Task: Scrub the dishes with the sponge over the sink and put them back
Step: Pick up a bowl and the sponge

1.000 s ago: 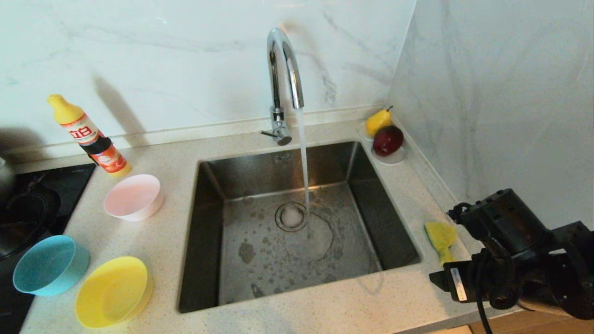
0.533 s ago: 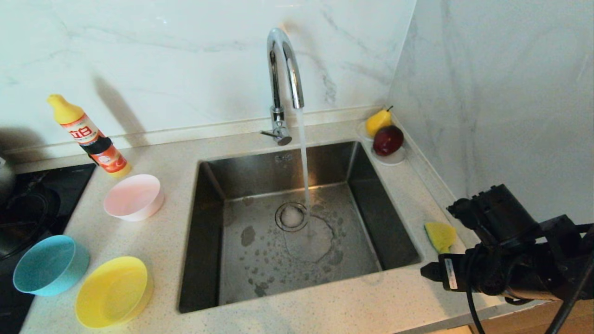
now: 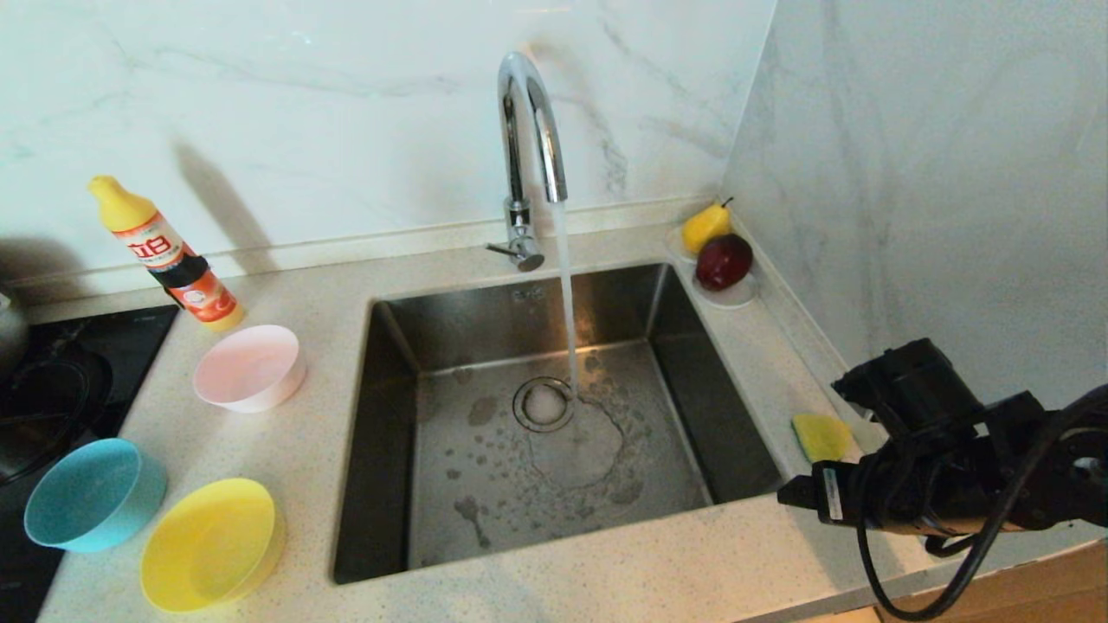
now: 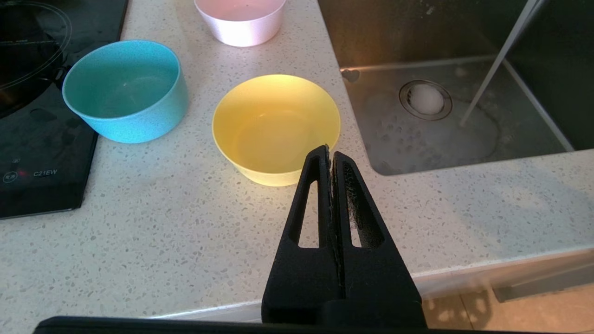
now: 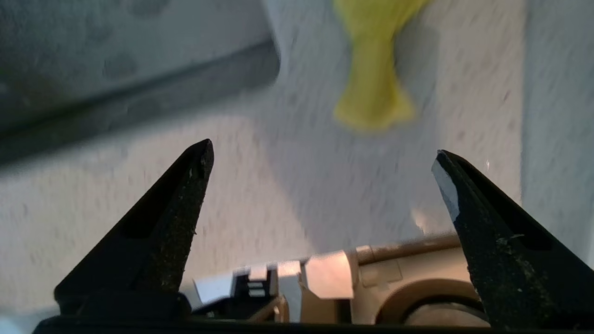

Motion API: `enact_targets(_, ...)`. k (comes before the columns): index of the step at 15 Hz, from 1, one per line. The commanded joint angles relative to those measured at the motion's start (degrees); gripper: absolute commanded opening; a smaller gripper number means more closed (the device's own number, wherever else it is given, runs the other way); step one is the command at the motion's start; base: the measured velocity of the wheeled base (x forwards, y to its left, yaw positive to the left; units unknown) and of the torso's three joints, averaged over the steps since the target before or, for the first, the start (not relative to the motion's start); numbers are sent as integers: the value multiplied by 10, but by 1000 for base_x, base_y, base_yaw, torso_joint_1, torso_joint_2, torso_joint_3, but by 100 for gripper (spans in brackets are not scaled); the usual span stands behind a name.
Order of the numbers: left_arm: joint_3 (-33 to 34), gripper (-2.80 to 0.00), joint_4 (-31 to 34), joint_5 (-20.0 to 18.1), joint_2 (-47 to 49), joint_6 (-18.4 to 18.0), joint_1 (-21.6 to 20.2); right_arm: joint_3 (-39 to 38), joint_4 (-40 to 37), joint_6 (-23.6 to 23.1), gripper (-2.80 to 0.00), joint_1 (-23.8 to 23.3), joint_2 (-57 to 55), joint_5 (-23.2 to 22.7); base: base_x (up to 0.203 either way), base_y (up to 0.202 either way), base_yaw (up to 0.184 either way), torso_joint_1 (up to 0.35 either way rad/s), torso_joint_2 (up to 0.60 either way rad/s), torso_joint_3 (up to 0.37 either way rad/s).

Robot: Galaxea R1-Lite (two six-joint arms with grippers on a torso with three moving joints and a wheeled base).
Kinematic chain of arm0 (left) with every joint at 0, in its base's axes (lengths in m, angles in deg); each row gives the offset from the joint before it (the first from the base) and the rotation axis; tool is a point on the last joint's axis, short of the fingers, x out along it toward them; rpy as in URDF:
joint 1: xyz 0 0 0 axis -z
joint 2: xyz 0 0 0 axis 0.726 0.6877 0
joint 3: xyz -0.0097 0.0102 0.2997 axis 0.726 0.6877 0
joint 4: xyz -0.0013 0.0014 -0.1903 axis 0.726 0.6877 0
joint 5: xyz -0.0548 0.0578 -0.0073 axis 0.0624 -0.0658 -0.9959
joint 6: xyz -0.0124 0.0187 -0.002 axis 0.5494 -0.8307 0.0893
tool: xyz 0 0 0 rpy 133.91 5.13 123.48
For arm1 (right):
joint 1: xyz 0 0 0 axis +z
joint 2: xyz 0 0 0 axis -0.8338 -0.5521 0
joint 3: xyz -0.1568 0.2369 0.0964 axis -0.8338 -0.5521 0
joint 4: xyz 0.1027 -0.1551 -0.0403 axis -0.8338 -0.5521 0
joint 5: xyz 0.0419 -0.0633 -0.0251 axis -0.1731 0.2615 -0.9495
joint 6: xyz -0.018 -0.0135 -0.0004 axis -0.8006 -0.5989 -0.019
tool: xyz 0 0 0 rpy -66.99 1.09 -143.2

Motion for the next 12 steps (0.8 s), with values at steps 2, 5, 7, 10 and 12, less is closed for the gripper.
enact_targets(2, 11, -280, 0, 0, 1, 0, 0, 19, 3, -1, 0, -13, -20, -2, 0, 0, 0, 0, 0, 0)
enact_targets(5, 11, -280, 0, 0, 1, 0, 0, 34, 3, -2, 0, -14, -27, -5, 0, 0, 0, 0, 0, 0)
enact_targets(7, 11, -280, 0, 0, 1, 0, 0, 41, 3, -7, 0, -17, -39, -6, 0, 0, 0, 0, 0, 0)
enact_targets(10, 11, -280, 0, 0, 1, 0, 0, 49, -3, -6, 0, -17, -41, -8, 0, 0, 0, 0, 0, 0)
enact_targets(12, 11, -280, 0, 0, 1, 0, 0, 46, -5, -6, 0, -17, -38, -8, 0, 0, 0, 0, 0, 0)
